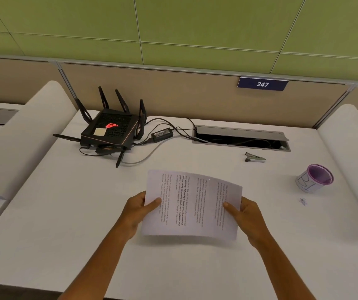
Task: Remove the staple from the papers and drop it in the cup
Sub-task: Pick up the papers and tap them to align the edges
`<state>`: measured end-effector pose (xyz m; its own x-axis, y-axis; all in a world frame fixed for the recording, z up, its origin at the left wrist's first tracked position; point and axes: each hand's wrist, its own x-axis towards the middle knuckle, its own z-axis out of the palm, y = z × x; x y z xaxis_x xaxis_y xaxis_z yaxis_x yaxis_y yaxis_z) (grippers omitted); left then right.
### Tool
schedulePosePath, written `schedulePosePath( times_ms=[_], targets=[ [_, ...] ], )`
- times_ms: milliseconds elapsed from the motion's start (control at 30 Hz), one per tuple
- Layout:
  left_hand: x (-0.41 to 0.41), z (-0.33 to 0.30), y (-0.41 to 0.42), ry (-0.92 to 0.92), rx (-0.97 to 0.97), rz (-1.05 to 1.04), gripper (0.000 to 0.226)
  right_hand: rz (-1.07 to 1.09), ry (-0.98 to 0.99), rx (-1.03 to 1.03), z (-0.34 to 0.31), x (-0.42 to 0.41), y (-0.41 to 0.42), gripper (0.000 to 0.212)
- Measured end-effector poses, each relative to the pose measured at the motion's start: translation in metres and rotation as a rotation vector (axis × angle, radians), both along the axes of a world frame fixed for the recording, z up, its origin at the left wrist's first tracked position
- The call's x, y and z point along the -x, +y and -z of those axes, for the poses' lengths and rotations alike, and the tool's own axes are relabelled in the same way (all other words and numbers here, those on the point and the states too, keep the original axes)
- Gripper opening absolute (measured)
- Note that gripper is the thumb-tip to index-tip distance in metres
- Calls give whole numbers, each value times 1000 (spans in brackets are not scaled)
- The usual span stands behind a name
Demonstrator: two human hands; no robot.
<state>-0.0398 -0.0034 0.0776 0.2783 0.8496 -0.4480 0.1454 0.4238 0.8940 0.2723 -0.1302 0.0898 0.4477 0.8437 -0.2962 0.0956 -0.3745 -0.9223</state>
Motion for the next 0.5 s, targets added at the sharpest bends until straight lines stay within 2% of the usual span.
schedulePosePath(
  times_ms=[200, 367, 500],
  targets=[
    [-25, -7, -9, 11, -181, -161, 12, 198, -54, -149, -1, 11, -1, 18],
    [-35, 16, -27, 6, -136, -187, 25, 230, 17, -128, 27, 21, -7, 26],
    [-39, 33, -37, 50, -55, -231, 35, 251, 19, -69, 47, 25, -9, 24]
  ],
)
